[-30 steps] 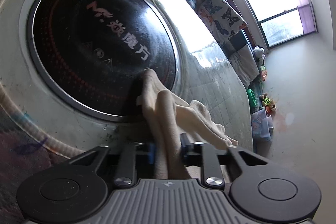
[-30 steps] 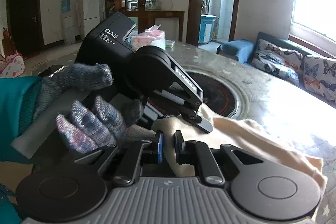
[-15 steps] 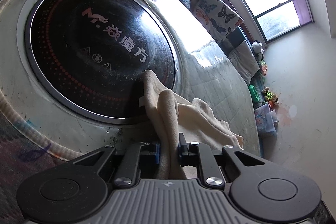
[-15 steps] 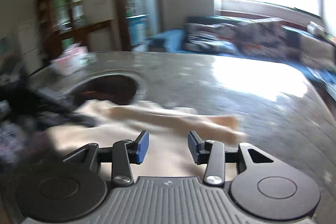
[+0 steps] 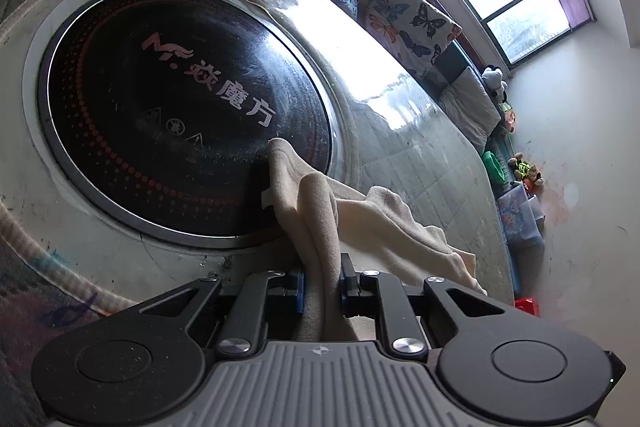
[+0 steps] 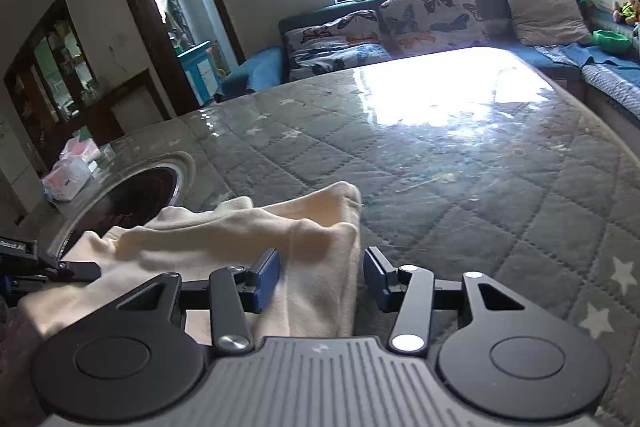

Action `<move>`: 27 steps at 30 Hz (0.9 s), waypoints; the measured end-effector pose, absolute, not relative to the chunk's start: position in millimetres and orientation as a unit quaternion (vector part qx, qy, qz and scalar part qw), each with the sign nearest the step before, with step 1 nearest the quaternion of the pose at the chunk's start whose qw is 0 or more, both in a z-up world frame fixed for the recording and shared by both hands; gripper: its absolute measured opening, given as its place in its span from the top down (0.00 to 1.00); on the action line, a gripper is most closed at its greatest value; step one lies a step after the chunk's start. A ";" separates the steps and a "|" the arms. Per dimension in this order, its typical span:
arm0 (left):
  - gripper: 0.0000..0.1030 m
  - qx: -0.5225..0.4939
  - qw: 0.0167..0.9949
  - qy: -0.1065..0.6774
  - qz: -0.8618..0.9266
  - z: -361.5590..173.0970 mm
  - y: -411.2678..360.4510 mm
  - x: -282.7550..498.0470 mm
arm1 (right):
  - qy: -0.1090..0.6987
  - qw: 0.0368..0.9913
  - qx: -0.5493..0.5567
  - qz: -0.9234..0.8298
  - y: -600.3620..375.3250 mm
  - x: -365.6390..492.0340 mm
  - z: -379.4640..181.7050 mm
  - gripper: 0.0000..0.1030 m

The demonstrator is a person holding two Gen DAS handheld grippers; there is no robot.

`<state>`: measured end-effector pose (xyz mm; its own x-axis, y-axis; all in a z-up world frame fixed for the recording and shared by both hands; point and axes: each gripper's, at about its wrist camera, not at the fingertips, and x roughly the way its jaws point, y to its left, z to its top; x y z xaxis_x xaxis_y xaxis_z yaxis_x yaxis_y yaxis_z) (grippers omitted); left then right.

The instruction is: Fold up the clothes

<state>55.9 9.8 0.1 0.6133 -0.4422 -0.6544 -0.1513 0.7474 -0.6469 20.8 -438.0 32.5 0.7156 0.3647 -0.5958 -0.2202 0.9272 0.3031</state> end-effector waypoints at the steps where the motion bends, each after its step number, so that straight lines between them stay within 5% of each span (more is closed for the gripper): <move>1: 0.84 -0.343 0.830 0.431 -0.088 0.2 9.0 56.8 | 0.343 0.919 0.108 0.160 -437.5 20.7 32.6 0.63; 4: 0.84 -0.335 0.833 0.432 -0.088 1.3 5.9 58.7 | 0.348 0.914 0.127 0.164 -438.1 20.2 34.1 0.81; 8: 0.84 -0.316 0.840 0.431 -0.090 6.7 -0.8 59.5 | 0.344 0.913 0.149 0.162 -440.8 15.6 38.4 0.90; 27: 0.86 -0.236 0.866 0.397 -0.194 55.3 -81.7 53.0 | 0.246 0.947 0.164 0.122 -475.8 -56.4 103.8 0.92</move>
